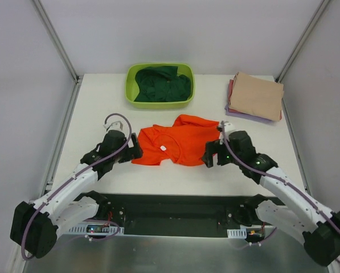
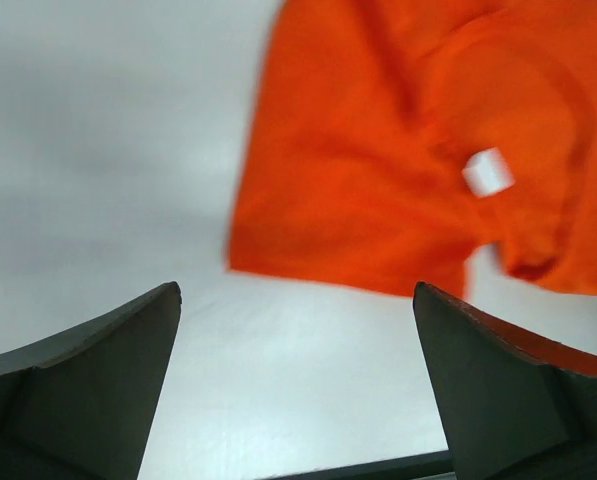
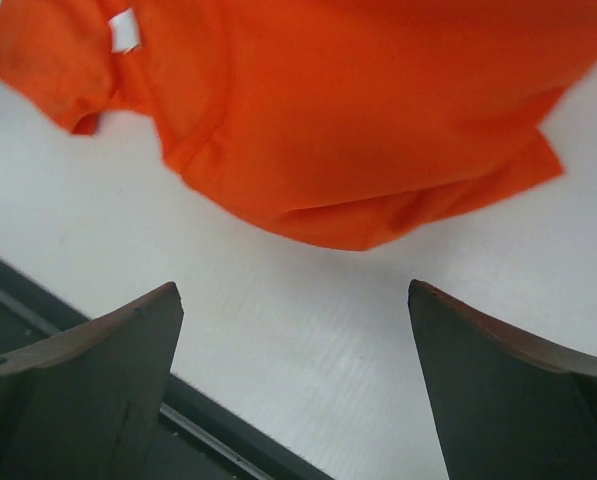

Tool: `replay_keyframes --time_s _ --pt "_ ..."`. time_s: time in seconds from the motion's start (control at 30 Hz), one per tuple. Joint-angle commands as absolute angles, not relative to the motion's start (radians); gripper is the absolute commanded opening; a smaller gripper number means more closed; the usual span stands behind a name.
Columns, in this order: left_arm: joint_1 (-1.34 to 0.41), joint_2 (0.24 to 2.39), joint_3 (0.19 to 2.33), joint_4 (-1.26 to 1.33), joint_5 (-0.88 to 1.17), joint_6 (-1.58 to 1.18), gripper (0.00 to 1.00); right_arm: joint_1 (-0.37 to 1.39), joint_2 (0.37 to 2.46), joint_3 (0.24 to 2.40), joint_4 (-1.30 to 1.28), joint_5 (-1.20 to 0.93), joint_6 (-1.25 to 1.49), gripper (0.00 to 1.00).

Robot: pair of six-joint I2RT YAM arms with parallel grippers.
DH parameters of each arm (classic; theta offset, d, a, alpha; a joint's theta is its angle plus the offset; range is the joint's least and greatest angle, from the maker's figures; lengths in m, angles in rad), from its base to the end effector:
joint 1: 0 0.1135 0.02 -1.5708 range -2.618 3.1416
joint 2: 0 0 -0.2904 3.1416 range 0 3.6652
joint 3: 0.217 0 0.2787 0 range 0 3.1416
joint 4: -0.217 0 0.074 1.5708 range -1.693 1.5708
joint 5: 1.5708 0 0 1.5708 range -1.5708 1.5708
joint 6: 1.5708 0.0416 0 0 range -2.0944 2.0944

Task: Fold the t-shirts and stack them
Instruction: Move the tshirt to the center of the board, then flatten out the tshirt

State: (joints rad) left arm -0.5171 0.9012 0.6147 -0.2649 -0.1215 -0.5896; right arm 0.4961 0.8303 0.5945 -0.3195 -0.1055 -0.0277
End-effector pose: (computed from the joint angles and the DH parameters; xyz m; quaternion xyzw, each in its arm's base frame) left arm 0.1902 -0.1024 0.2614 -0.0612 0.8696 -0.2109 0.4422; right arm 0.1745 0.0994 0.2618 -0.2507 0.8362 0.1575 0.4616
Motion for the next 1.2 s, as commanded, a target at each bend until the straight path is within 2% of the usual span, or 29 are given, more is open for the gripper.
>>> replay_keyframes --time_s 0.0,0.1,0.3,0.47,0.63,0.8,0.9,1.1,1.17 --pt "-0.446 0.890 0.497 -0.313 -0.107 -0.730 0.99 0.734 0.986 0.686 -0.282 -0.012 -0.052 0.97" --pt "-0.446 0.940 0.492 -0.313 -0.123 -0.741 0.99 0.834 1.084 0.719 -0.253 0.052 -0.011 0.97" --pt "-0.445 1.138 0.563 -0.293 -0.138 -0.775 0.99 0.862 1.190 0.741 -0.252 0.107 0.071 0.97" --pt "-0.446 1.311 0.652 -0.272 -0.081 -0.753 0.89 0.868 1.187 0.729 -0.256 0.124 0.095 0.97" --pt "-0.466 1.457 0.699 -0.224 -0.014 -0.738 0.66 0.873 1.212 0.736 -0.278 0.146 0.100 0.97" --pt "-0.474 1.537 0.739 -0.224 -0.011 -0.733 0.19 0.877 1.229 0.744 -0.278 0.152 0.104 0.97" --pt "-0.474 1.536 0.735 -0.225 -0.029 -0.727 0.00 0.879 1.238 0.742 -0.281 0.181 0.100 0.97" --pt "-0.474 1.474 0.684 -0.225 -0.081 -0.726 0.00 0.884 1.276 0.733 -0.272 0.140 -0.026 0.99" --pt "-0.474 1.460 0.673 -0.225 -0.084 -0.719 0.00 0.885 1.293 0.739 -0.284 0.141 -0.089 0.96"
